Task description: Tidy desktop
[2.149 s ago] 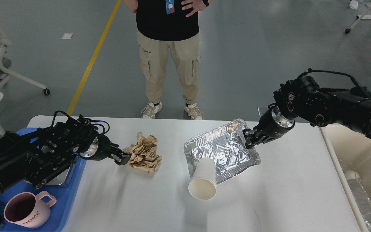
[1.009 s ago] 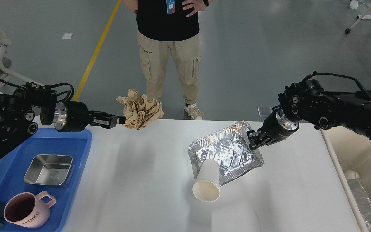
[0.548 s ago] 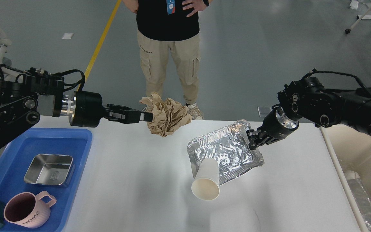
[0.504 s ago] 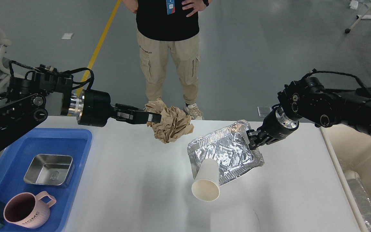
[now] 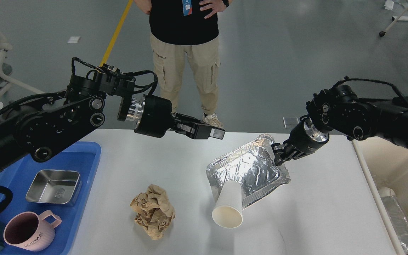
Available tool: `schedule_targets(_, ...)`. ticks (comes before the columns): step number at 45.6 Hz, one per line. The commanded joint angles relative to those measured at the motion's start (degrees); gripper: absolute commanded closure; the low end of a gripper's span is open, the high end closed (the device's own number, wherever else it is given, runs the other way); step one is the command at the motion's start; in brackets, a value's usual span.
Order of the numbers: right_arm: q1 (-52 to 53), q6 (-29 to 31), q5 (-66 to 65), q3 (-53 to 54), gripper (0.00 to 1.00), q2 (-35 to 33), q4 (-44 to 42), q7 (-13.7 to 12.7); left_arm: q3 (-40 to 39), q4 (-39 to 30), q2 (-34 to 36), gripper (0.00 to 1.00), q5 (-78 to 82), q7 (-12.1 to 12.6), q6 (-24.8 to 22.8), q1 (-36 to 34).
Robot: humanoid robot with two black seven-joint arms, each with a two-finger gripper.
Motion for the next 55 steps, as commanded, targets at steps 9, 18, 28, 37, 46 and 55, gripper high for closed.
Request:
schedule_targets(9,0.0,-0.1,0.0,0.0,1.00,0.0,-0.1,0.0,-0.4,0.0,3.3,0.89,-0.4,0.8,0.5,1.3)
schedule_targets(18,0.0,-0.3,0.0,0.0,1.00,0.0,-0.2,0.0,-5.8,1.9,8.3,0.11,-3.8,11.0,5.5,9.1)
schedule_targets(28,-0.2,-0.4,0.0,0.0,1.00,0.3,-0.3,0.0,-9.1,3.8,12.7,0.08,-8.0,23.9,11.4,17.1)
schedule_targets(37,-0.2,-0.4,0.0,-0.1,1.00,0.4,-0.3,0.0,-7.9,3.6,17.4,0.08,-12.4,31.2,14.5,21.3)
schedule_targets(46,-0.5,-0.4,0.0,0.0,1.00,0.3,-0.3,0.0,-2.1,1.3,23.8,0.08,-11.3,33.3,14.0,24.4)
schedule_targets(55,-0.5,-0.5,0.0,0.0,1.00,0.1,-0.3,0.0,3.4,-6.6,31.2,0.08,0.3,32.4,13.7,24.5)
